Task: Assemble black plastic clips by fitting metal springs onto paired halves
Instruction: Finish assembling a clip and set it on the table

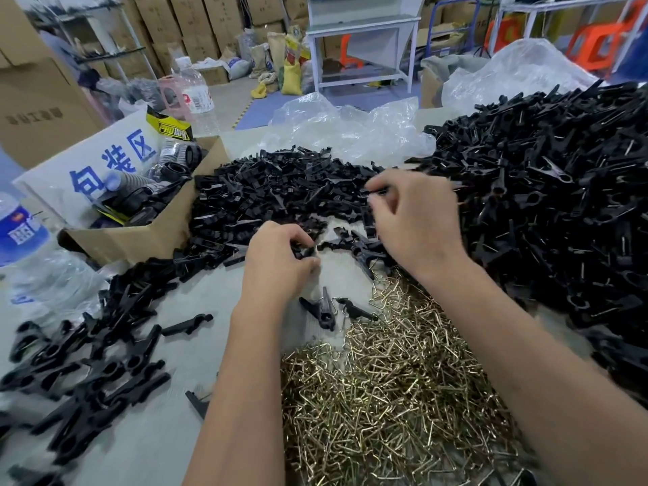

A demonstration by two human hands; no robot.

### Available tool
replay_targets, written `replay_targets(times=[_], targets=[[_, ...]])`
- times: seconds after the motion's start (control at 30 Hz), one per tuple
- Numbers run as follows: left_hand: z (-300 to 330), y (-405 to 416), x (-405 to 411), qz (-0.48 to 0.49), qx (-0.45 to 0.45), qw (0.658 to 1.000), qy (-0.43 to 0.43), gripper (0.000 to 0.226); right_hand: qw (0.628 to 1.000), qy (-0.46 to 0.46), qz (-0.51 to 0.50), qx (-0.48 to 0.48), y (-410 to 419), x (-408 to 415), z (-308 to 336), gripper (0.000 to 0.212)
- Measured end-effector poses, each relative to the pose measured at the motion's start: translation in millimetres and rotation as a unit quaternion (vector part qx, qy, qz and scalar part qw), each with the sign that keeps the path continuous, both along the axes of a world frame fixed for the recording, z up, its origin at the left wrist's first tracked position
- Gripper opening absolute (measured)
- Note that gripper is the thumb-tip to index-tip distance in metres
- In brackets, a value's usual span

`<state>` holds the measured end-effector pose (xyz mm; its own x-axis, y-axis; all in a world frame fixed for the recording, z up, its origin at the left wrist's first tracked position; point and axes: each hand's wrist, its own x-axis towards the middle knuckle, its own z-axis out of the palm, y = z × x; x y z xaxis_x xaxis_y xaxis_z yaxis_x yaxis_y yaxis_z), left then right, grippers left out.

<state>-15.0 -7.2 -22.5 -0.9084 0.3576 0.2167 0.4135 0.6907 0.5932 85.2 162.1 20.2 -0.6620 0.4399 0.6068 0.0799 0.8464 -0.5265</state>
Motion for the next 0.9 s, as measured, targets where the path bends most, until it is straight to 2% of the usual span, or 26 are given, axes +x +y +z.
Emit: replay_targets(times=[0.07, 0.13, 0.2, 0.33, 0.43, 0.5, 0.57, 0.63, 0.7, 0.8, 0.9], targets=[[0.5, 0.1, -0.2, 0.009, -0.007, 1.000, -0.002, 0.023, 0.981, -0.153, 0.057, 0.102, -12.5, -16.9, -2.5, 0.025], [0.3, -0.5, 0.0, 0.014, -0.006, 1.000, 0.005, 0.021, 0.923, -0.317, 0.083, 0.201, -21.6, -32.6, -6.8, 0.035], [-0.5, -1.1, 0.1, 0.029, -0.001, 1.000, 0.009, 0.021, 0.889, -0.392, 0.082, 0.223, -26.9, -41.5, -9.5, 0.034], [-0.5, -3.4, -3.2, 0.067, 0.014, 0.998, -0.009, 0.019, 0.905, -0.354, 0.093, 0.216, -31.8, -44.2, -7.6, 0.005], [0.5, -4.9, -3.5, 0.087, 0.025, 0.996, -0.022, 0.022, 0.948, -0.242, 0.083, 0.190, -27.4, -30.5, -7.0, 0.013], [1.5, -4.8, -2.9, 0.096, 0.029, 0.995, -0.010, 0.022, 0.985, -0.120, 0.107, 0.065, -25.8, -16.7, -4.5, 0.011], [4.1, -4.0, -2.9, 0.095, 0.062, 0.994, -0.001, 0.015, 0.983, -0.048, 0.148, -0.097, -25.3, -1.5, -0.1, 0.008], [8.0, -3.0, -3.6, 0.090, 0.119, 0.989, -0.010, 0.011, 0.973, -0.052, 0.162, -0.157, -23.5, 11.9, 0.5, 0.009], [11.2, -1.2, -2.6, 0.073, 0.195, 0.978, -0.031, 0.015, 0.973, -0.090, 0.159, -0.144, -19.3, 21.0, -3.5, 0.009], [15.5, 3.3, 4.0, 0.007, 0.306, 0.943, -0.131, 0.014, 0.970, -0.145, 0.147, -0.125, -12.6, 26.4, -14.2, 0.010], [16.6, 5.7, 9.5, -0.060, 0.337, 0.919, -0.194, 0.029, 0.969, -0.157, 0.131, -0.142, -7.3, 26.9, -21.3, 0.015]])
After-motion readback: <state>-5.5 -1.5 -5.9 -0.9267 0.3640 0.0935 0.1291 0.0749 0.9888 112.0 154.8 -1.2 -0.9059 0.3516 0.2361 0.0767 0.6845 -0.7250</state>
